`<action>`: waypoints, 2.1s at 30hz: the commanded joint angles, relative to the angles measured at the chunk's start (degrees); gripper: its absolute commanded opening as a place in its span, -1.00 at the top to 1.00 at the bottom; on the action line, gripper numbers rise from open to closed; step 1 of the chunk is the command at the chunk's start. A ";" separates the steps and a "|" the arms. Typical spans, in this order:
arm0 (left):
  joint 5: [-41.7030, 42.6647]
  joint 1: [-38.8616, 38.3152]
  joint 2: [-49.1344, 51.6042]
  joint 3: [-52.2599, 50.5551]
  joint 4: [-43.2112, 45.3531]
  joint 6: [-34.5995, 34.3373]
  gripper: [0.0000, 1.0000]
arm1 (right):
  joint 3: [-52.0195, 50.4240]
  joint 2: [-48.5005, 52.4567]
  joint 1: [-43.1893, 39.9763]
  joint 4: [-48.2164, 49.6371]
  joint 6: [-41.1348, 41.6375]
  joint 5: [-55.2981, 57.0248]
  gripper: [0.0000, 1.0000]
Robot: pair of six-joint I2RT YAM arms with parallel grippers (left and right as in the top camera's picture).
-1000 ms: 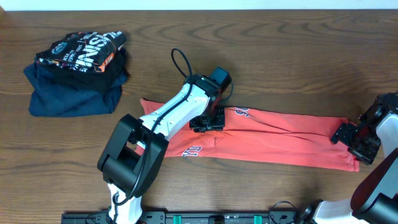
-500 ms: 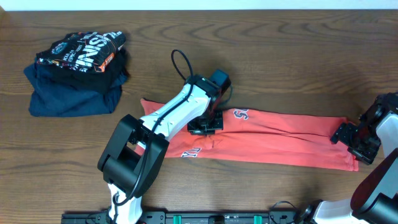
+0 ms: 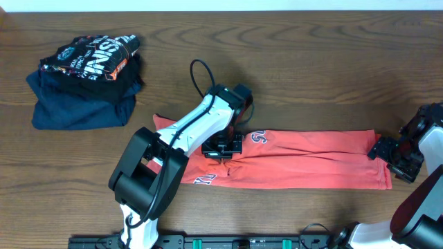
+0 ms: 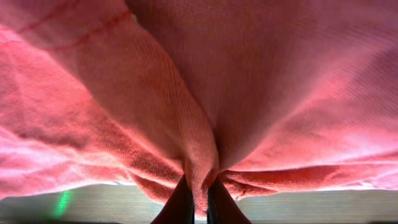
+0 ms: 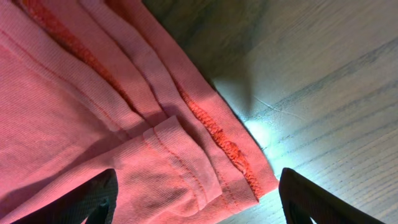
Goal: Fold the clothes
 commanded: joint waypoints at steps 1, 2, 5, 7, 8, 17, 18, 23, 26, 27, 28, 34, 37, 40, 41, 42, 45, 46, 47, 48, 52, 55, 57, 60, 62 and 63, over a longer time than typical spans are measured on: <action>-1.55 -0.17 0.17 -2.64 0.70 0.66 0.84 | -0.15 -0.85 -0.68 0.02 -0.39 -0.24 -0.62; -1.55 -0.17 0.20 -3.10 1.18 0.66 0.84 | -0.15 -0.85 -0.68 0.04 -0.39 -0.24 -0.62; -1.57 -0.17 0.20 -3.82 2.62 0.68 0.82 | -0.15 -0.85 -0.68 0.50 -0.92 -0.66 -0.56; -1.57 -0.17 0.20 -3.82 3.85 0.68 0.76 | -0.15 -0.83 -0.68 1.16 -2.10 -1.70 -0.52; -1.57 -0.15 0.09 -3.80 4.68 0.68 0.73 | -0.15 -0.79 -0.68 1.60 -2.95 -2.69 -0.50; -1.60 1.86 -2.14 -1.11 5.53 0.72 0.49 | -0.15 0.61 -0.68 1.86 -9.49 -6.86 -0.52; -1.57 2.16 -2.73 -0.87 5.25 0.81 0.47 | -0.17 1.03 -0.68 1.84 -9.53 -6.84 -0.52; -1.60 2.80 -7.06 -0.79 3.48 0.92 -0.20 | -0.17 4.87 -0.68 1.60 -10.75 -6.86 -0.51; -1.60 2.80 -8.61 -0.79 3.41 0.94 -0.33 | -0.17 7.28 -0.68 1.62 -10.73 -6.88 -0.52; -1.60 2.80 -8.81 -0.79 3.41 0.94 -0.33 | -0.17 8.02 -0.68 1.66 -10.73 -6.88 -0.52; -1.60 2.80 -8.90 -0.79 3.39 0.92 -0.33 | -0.17 8.63 -0.68 1.70 -10.71 -6.91 -0.52; -4.87 3.06 -8.90 -0.79 2.86 0.90 -0.33 | -0.17 10.58 -0.68 2.08 -10.78 -8.61 -0.43; -5.22 4.37 -8.90 -0.79 2.45 0.92 -0.33 | -0.17 10.60 -0.68 2.19 -10.78 -8.59 0.08; -5.20 6.36 -8.98 -0.79 1.88 0.98 -0.33 | -0.17 10.60 -0.68 2.51 -10.73 -8.59 0.37; -5.20 7.32 -9.01 -0.79 1.68 1.14 -0.33 | -0.17 10.60 -0.68 2.58 -10.73 -8.59 0.49; -5.20 8.09 -9.01 -0.79 1.55 1.22 -0.33 | -0.17 10.60 -0.68 2.62 -10.73 -8.59 0.60; -5.18 10.29 -9.03 -0.79 1.20 2.03 -0.33 | -0.15 10.60 -0.68 2.86 -10.73 -8.59 0.91; -5.20 10.95 -9.11 -0.79 1.11 2.25 -0.33 | -0.13 10.60 -0.68 2.97 -10.71 -8.61 0.98; -5.20 11.43 -9.20 -0.79 1.05 2.51 -0.33 | -0.04 10.58 -0.68 2.97 -10.69 -8.61 0.98; -5.20 12.04 -9.33 -0.79 1.01 2.69 -0.33 | 0.22 10.58 -0.68 2.93 -10.67 -8.61 0.98; -5.20 14.16 -10.64 -0.79 1.05 3.61 -0.33 | 3.82 10.56 -1.07 0.57 -7.43 -5.66 0.98; -5.22 15.69 -12.20 -0.79 1.11 4.85 -0.33 | 8.63 10.56 -2.23 -2.58 -4.94 -3.02 0.98; -5.49 16.59 -13.31 -0.79 1.14 5.05 -0.33 | 12.63 10.56 -3.30 -4.79 -4.39 -2.97 0.98; -6.27 17.66 -14.60 -0.79 1.14 5.20 -0.33 | 19.54 10.56 -4.87 -9.20 -3.48 -0.66 0.98; -6.27 18.23 -15.06 -0.79 1.03 5.20 -0.33 | 23.71 10.56 -5.60 -12.13 -2.69 2.69 0.98; -6.27 18.49 -15.21 -0.79 1.01 5.22 -0.33 | 25.68 10.56 -5.77 -13.57 -2.73 3.96 0.98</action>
